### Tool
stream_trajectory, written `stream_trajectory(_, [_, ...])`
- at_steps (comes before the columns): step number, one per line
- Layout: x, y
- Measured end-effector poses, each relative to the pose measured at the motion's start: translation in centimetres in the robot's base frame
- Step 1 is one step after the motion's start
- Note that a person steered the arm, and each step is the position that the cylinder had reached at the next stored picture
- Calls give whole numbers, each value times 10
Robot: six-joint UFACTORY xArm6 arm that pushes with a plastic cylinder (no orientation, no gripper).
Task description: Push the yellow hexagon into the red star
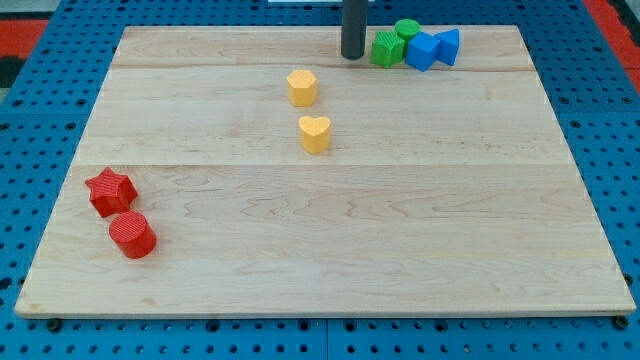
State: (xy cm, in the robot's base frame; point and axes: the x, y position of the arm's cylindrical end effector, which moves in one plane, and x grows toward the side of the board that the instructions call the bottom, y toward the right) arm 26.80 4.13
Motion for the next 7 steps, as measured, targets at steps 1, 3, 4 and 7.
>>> stream_trajectory(1, [43, -29])
stream_trajectory(3, [52, -107])
stream_trajectory(4, [66, -163])
stream_trajectory(7, [97, -258])
